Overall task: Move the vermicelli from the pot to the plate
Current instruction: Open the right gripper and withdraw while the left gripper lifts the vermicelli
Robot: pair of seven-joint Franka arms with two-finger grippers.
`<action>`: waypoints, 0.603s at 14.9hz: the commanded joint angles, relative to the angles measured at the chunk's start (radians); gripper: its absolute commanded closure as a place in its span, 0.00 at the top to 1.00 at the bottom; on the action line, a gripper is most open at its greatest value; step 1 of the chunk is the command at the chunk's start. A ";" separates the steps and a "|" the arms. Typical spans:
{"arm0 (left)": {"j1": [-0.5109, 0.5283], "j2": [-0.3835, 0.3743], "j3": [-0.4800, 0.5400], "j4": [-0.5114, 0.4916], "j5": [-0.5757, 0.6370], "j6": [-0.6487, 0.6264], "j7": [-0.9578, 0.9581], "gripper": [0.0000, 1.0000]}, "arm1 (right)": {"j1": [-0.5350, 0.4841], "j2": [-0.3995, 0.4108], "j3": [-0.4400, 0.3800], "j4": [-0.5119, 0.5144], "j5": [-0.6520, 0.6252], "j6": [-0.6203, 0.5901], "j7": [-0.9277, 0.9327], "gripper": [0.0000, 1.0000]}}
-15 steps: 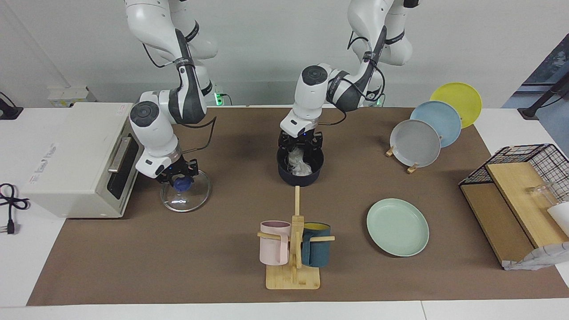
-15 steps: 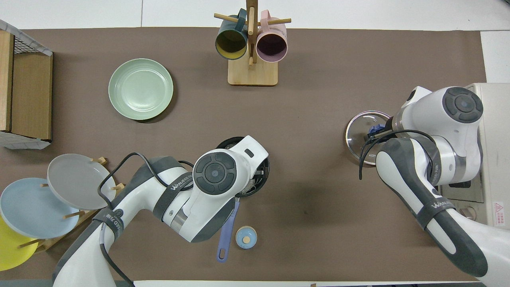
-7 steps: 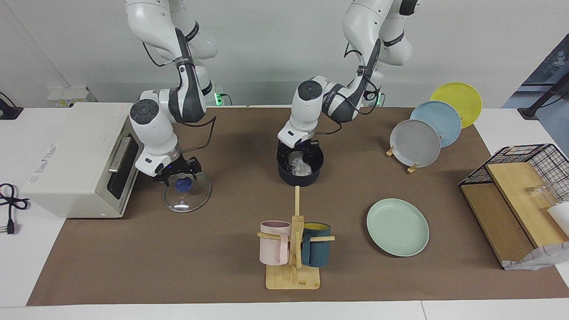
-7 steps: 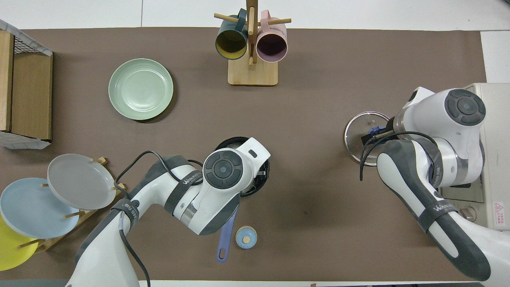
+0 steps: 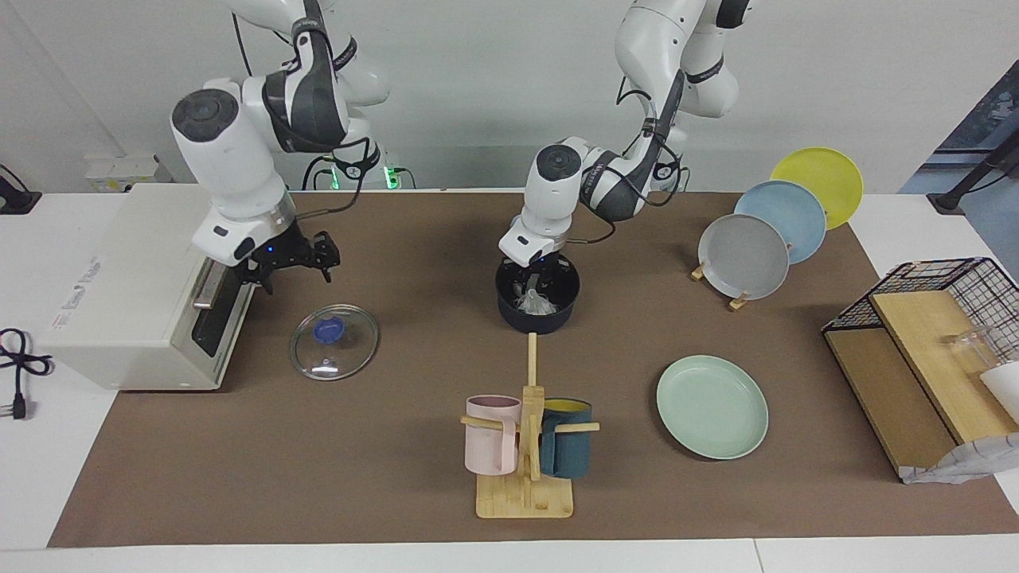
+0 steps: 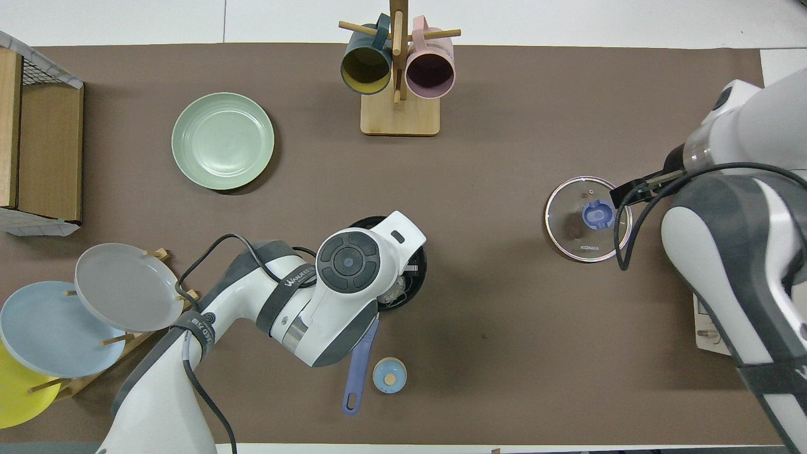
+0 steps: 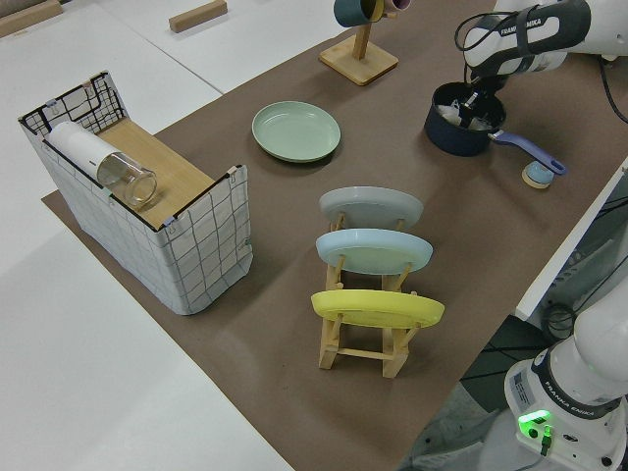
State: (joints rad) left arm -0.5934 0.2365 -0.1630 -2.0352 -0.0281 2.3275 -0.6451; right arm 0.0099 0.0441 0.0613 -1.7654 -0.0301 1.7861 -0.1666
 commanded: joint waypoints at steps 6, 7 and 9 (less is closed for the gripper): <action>0.059 -0.089 0.008 0.173 -0.012 -0.319 0.036 0.00 | -0.019 -0.081 -0.005 0.121 0.058 -0.273 0.114 1.00; 0.075 -0.088 0.011 0.229 -0.033 -0.376 0.041 0.00 | -0.019 -0.081 -0.006 0.123 0.058 -0.295 0.114 1.00; 0.139 -0.080 0.011 0.341 -0.058 -0.482 0.079 0.00 | -0.033 -0.081 -0.006 0.126 0.058 -0.312 0.114 1.00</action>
State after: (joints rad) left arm -0.5160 0.1509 -0.1517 -1.8065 -0.0526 1.9577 -0.6205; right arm 0.0042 -0.0403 0.0473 -1.6462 0.0144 1.4940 -0.0623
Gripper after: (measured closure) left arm 0.846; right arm 0.000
